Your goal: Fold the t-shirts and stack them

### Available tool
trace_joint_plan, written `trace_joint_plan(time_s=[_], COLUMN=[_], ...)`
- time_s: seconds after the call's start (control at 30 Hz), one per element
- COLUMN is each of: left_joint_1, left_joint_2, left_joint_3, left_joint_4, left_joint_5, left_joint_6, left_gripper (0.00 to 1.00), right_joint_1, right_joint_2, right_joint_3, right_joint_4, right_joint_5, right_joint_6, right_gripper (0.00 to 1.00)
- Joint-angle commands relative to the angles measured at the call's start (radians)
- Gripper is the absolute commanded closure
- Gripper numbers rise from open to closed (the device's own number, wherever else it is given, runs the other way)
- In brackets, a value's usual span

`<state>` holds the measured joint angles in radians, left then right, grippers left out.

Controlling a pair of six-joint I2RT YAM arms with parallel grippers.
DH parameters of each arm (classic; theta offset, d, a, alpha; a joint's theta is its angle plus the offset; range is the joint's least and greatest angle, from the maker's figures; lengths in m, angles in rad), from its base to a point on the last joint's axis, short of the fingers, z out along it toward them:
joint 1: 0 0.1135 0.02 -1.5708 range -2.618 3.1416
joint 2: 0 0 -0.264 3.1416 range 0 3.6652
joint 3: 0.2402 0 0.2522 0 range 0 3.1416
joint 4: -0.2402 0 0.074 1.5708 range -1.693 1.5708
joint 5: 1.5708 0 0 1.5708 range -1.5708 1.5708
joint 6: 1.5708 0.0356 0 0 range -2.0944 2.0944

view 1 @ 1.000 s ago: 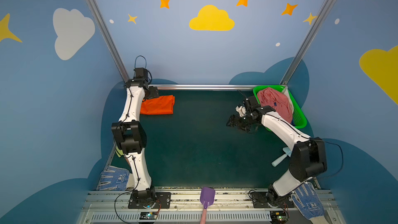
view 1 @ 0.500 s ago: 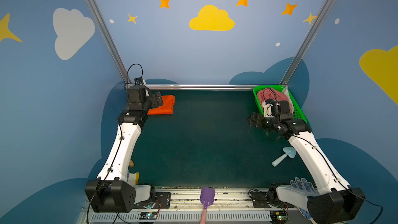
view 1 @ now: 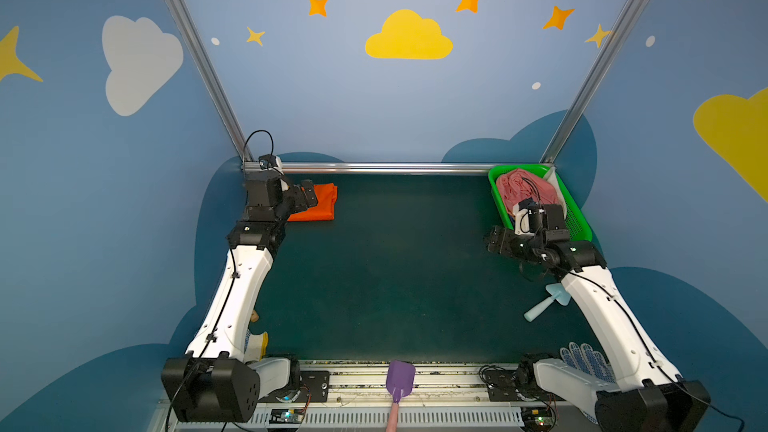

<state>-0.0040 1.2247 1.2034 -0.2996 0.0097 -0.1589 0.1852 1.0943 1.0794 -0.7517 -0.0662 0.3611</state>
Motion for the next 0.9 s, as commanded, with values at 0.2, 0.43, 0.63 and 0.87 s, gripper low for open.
trace_joint_plan(time_s=[0.2,0.43,0.63,0.87], left_joint_1=[-0.005,-0.005,-0.005,-0.005], left_joint_2=[-0.127,-0.108,-0.066,0.003], left_joint_3=[-0.222,-0.413,-0.61,-0.721], left_joint_4=[0.168,0.304,0.542,0.688], left_joint_5=[-0.16,-0.323,-0.28,-0.122], left_joint_6=[-0.065,-0.026,0.013,0.079], left_gripper=[0.0,0.0,0.0,0.0], right_joint_1=[-0.013,-0.045,-0.063,-0.077], right_joint_2=[-0.091,-0.164,-0.123,0.056], right_joint_3=[-0.166,-0.448,-0.633,-0.639], right_joint_4=[0.175,0.662,1.002,1.114], right_joint_5=[0.239,0.356,0.338,0.276], right_joint_6=[-0.047,-0.166,-0.269,-0.329], right_gripper=[0.03,0.03,0.03,0.03])
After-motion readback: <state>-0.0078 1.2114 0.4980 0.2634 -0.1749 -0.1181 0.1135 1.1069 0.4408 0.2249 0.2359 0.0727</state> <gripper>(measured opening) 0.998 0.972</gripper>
